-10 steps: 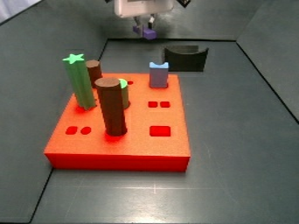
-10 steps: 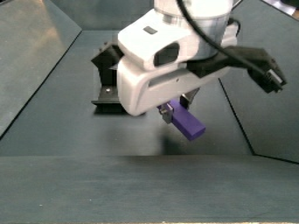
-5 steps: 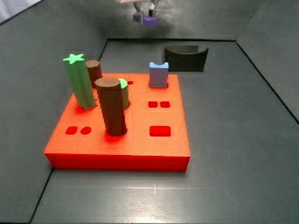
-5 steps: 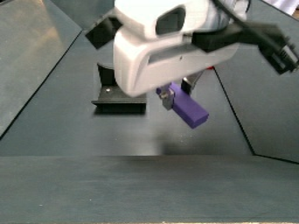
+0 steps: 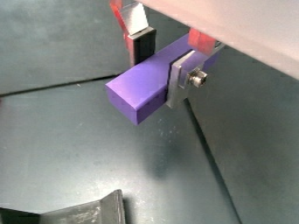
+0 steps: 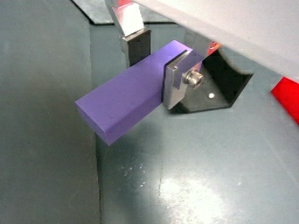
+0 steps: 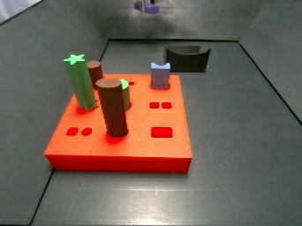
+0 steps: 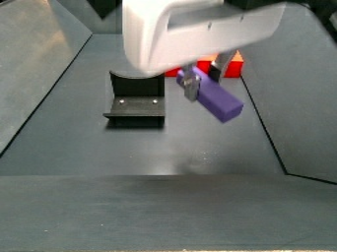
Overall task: Pick up the rectangle object. Move up. Place the rectangle object on the fixture. Regrasp the rectangle object. Move to above the board. Insert the rectangle object.
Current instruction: Place the rectangle object on the fixture.
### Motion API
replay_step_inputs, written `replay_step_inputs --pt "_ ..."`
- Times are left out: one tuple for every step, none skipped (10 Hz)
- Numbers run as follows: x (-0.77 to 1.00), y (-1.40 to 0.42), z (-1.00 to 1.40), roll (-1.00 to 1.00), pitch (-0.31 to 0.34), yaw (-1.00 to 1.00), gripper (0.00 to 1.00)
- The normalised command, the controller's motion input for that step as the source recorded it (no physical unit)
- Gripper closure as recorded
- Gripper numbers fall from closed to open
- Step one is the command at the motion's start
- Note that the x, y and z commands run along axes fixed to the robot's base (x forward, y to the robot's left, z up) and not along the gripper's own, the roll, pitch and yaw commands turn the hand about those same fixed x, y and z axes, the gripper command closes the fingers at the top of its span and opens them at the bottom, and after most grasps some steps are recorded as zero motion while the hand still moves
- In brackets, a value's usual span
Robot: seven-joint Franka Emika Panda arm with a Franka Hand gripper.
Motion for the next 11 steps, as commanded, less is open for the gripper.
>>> replay_step_inputs --pt "-0.02 -0.01 0.78 0.08 0.101 0.03 1.00" --pt "-0.02 -0.01 0.60 0.09 0.105 0.03 1.00" --pt "-0.01 -0.01 0.43 0.08 0.111 0.03 1.00" --pt "0.00 0.00 0.29 0.08 0.118 0.03 1.00" --pt "0.60 -1.00 0.30 0.18 -0.122 -1.00 1.00" --pt "0.60 -1.00 0.24 0.18 -0.120 -1.00 1.00" --pt "0.61 -1.00 0.21 0.19 -0.118 -1.00 1.00" --pt "0.61 -1.00 0.21 0.21 -0.127 -1.00 1.00" --pt "0.61 -0.98 0.19 0.26 -0.126 -1.00 1.00" --pt "0.51 -0.79 0.14 0.29 -0.124 -1.00 1.00" --pt "0.32 -0.41 0.06 0.26 -0.073 -0.69 1.00"
